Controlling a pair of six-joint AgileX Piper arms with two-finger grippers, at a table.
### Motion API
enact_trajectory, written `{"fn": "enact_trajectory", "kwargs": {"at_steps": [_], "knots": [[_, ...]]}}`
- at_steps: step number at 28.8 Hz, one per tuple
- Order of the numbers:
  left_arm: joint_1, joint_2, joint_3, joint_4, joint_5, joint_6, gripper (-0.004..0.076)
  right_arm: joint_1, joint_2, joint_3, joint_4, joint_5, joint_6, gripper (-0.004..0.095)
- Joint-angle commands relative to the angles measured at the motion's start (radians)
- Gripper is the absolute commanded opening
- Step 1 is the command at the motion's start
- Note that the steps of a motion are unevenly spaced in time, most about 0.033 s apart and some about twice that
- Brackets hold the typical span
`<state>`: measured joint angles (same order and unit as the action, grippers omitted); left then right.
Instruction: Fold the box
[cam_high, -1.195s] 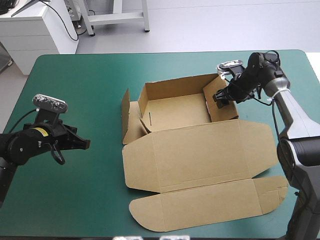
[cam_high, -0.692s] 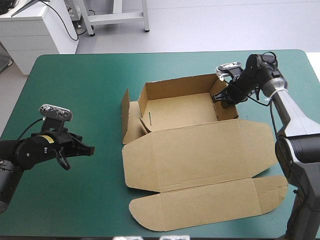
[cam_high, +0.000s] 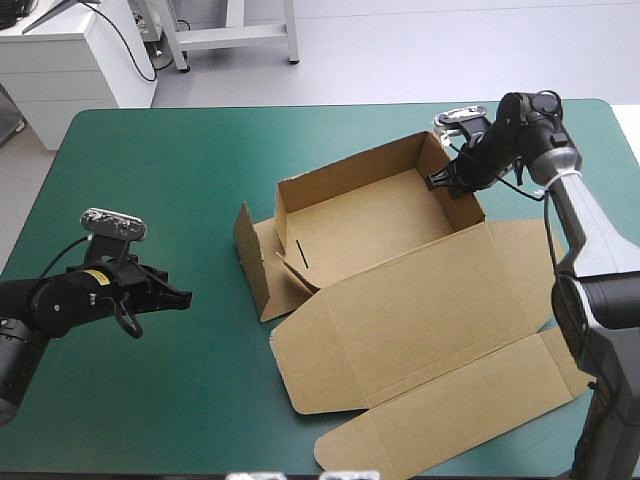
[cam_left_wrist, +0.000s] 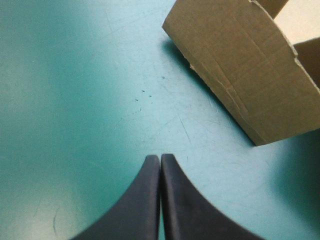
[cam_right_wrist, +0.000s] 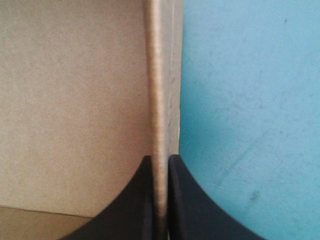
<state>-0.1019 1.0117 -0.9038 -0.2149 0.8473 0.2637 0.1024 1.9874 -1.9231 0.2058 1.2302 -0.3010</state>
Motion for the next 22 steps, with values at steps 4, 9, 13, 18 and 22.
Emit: {"fn": "enact_trajectory", "kwargs": {"at_steps": [4,9,13,18,22], "knots": [[0.002,-0.008,-0.027,-0.001,-0.088,-0.002,-0.0008,-0.022,-0.174,-0.046,0.040,0.016,-0.004,-0.0021],[0.002,-0.008,-0.027,0.035,-0.120,-0.006,-0.0008,-0.077,-0.314,-0.022,0.102,0.016,-0.017,-0.0021],[0.002,-0.008,-0.027,0.035,-0.153,-0.006,-0.0008,-0.098,-0.412,0.031,0.112,0.016,-0.050,-0.0021],[0.002,0.011,-0.027,0.023,-0.229,-0.006,-0.0008,-0.136,-0.514,0.103,0.138,0.014,-0.085,-0.0021],[0.002,0.065,-0.023,0.013,-0.270,-0.006,-0.0008,-0.174,-0.558,0.103,0.174,0.012,-0.096,-0.0021]]}}
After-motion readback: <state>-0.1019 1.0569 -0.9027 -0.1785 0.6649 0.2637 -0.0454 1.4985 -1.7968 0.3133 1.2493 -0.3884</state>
